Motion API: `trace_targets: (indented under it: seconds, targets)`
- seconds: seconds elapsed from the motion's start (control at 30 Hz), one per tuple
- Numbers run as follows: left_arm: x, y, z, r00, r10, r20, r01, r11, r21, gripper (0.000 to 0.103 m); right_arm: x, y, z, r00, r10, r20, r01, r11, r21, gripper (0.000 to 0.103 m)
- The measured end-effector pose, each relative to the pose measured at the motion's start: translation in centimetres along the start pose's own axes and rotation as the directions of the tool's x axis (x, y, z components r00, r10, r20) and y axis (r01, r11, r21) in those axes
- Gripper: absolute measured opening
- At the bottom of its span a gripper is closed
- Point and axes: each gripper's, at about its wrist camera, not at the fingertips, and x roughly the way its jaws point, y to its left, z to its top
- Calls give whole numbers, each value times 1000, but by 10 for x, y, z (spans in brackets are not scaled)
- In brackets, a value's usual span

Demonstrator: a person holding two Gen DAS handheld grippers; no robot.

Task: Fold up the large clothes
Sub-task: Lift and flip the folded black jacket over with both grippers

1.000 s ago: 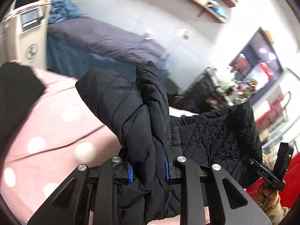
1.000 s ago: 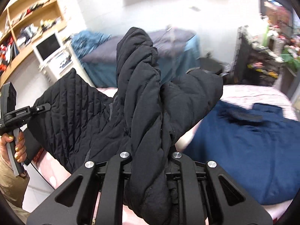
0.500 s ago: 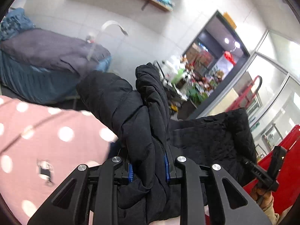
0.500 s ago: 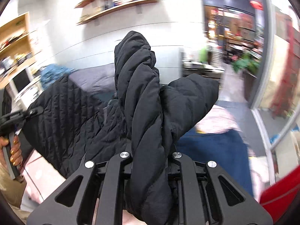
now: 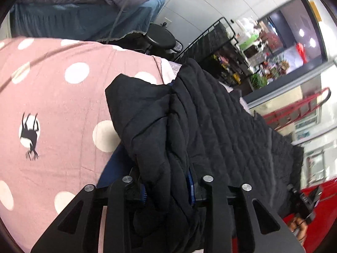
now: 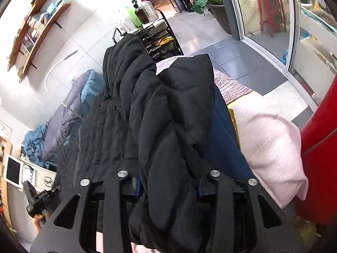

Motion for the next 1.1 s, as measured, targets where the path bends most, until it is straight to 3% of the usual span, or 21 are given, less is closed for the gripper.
trace_targets:
  seconds: [0.07,0.27,0.5,0.9,1.1]
  targets:
    - [8,-7,-2,999,51,-13,-51,998,40,36,2,0,3,1000,-12,-3,12,1000,-21,42]
    - [28,0,-4,993,113,-42,-110,992,67,58,24,-7,-2,999,-31,-33,32,999,29,53]
    - [35,11,-13,984,180,-6,-180,983,30,87,30,-19,-13,999,-36,-28,38,998,59,63]
    - [18,26,-11,987,158,-39,-159,987,-16,93,37,-24,-17,999,-44,-15,45,997,67,75]
    - [-8,36,-13,990,141,-8,-141,988,-59,93,31,-17,-14,998,-69,-10,70,995,64,77]
